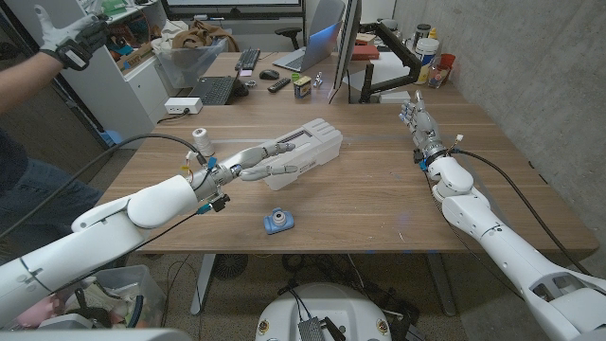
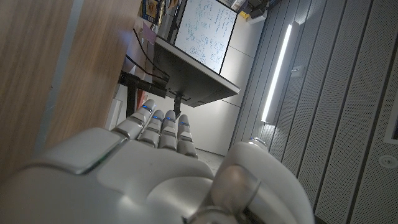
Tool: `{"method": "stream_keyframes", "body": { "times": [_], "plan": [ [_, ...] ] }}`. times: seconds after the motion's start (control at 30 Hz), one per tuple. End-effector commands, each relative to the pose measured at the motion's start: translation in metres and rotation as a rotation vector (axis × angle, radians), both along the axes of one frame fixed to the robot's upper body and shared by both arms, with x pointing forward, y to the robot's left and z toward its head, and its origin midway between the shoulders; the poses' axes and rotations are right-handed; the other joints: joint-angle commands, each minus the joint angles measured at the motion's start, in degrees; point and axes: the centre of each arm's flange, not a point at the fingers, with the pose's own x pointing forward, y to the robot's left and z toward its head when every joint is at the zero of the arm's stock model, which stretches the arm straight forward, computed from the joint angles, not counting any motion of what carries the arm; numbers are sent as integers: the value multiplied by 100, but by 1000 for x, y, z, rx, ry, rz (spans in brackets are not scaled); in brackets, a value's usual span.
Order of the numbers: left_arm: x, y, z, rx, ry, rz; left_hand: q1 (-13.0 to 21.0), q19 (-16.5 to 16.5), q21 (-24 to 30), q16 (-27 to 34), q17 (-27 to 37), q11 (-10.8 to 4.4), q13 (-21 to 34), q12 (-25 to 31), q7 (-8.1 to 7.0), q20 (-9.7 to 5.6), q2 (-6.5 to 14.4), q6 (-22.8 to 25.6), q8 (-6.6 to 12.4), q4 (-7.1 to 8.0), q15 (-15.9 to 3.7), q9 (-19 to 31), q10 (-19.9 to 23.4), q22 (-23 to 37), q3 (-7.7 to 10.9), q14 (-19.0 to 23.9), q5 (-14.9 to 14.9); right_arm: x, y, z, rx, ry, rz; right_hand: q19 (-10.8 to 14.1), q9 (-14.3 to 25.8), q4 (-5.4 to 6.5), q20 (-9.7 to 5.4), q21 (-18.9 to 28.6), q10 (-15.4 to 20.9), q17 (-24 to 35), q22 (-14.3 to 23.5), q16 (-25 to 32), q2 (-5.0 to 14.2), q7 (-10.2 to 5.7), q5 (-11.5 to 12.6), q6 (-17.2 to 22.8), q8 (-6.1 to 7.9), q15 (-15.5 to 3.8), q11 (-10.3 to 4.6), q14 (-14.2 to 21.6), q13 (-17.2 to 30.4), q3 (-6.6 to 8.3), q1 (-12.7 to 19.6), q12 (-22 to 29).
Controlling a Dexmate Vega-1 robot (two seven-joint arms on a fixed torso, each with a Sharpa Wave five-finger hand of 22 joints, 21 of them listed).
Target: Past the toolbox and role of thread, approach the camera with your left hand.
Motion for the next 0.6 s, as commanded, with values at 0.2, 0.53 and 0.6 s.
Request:
{"method": "stream_keyframes", "body": {
  "times": [0.2, 0.53, 0.6],
  "plan": [
    [5, -10, -7, 71, 10, 16, 112, 10, 33, 26, 22, -1, 23, 28, 16, 57, 25, 39, 47, -52, 10, 7, 32, 23, 30, -15, -21, 0, 0, 3, 1, -8, 3, 40, 18, 0, 4, 12, 44, 20, 27, -10, 48, -32, 17, 16, -16, 2, 5, 21, 32, -29, 19, -13],
    [4, -15, -7, 108, 19, 25, 172, 1, 33, 27, 23, -3, 26, 28, 13, 66, 30, 34, 42, -89, 10, 8, 30, 26, 49, -15, -33, 0, 1, 6, 1, -15, 8, 42, 18, 0, 12, 11, 36, 22, 27, -6, 52, -33, 17, 14, -17, 6, 3, 33, 33, -37, 19, -19],
    [3, -15, -7, 114, 19, 28, 180, 1, 33, 27, 23, -4, 27, 27, 15, 63, 30, 38, 43, -94, 12, 8, 28, 26, 51, -16, -35, 0, 1, 6, 1, -16, 9, 41, 18, 0, 15, 11, 32, 22, 27, -5, 53, -31, 17, 14, -17, 5, -2, 37, 33, -39, 19, -21]
  ]
}}
